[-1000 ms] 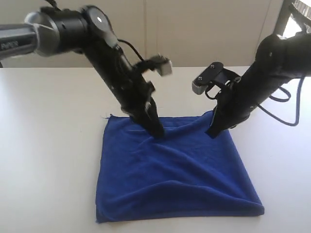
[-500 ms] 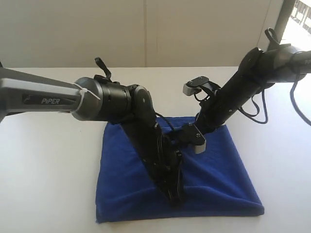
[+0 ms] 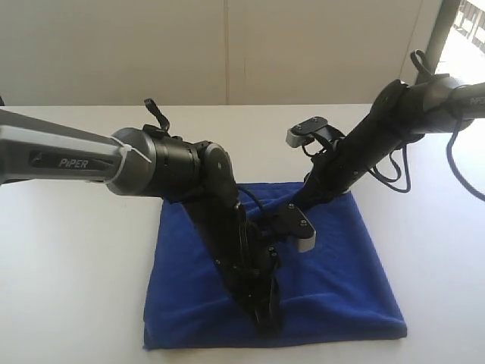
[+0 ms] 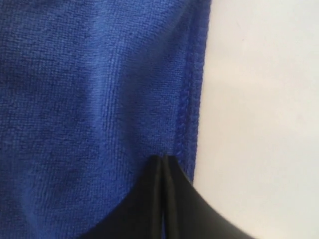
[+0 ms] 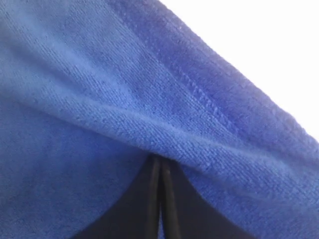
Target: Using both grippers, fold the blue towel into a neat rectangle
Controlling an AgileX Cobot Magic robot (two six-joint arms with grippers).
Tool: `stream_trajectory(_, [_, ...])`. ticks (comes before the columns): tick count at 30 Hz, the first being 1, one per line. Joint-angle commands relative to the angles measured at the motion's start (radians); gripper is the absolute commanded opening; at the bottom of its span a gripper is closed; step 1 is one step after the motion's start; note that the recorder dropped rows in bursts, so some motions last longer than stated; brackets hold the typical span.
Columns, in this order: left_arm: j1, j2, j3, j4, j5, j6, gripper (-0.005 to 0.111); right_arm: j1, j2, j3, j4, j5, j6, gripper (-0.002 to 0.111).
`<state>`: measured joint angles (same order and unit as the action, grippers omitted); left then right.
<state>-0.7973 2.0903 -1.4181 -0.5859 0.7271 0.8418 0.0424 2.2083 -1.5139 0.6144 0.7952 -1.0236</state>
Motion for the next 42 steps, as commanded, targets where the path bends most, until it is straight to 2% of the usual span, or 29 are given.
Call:
stream_trajectory(1, [-0.013, -0.007, 0.01, 0.003, 0.061, -0.005, 0.0, -0.004, 0.03, -0.002, -0.011, -0.03, 0.005, 0.0])
stream_trajectory(11, [-0.029, -0.065, 0.008, -0.01, 0.027, -0.005, 0.0, -0.004, 0.028, -0.022, 0.0, -0.011, 0.017, 0.0])
stream_trajectory(19, [0.044, -0.198, 0.008, 0.029, -0.159, -0.005, 0.0, -0.004, -0.047, -0.079, 0.015, 0.007, 0.017, 0.0])
stream_trajectory(26, [0.137, -0.104, 0.008, 0.076, -0.338, -0.005, 0.0, -0.004, -0.066, -0.085, -0.011, -0.084, 0.036, 0.0])
stream_trajectory(31, [0.181, -0.029, 0.008, 0.076, -0.552, -0.005, 0.0, -0.004, -0.035, -0.085, -0.037, -0.042, 0.052, 0.0])
stream_trajectory(34, [0.205, -0.018, 0.008, 0.076, -0.627, -0.005, 0.0, -0.004, -0.033, -0.085, -0.07, 0.011, 0.087, 0.0])
stream_trajectory(39, [0.243, -0.018, -0.001, 0.074, -0.644, -0.005, 0.0, -0.004, -0.041, -0.085, -0.07, 0.135, 0.089, 0.0])
stream_trajectory(42, [0.279, -0.018, -0.036, 0.07, -0.554, -0.02, 0.0, -0.004, -0.045, -0.085, -0.072, 0.195, 0.109, 0.0])
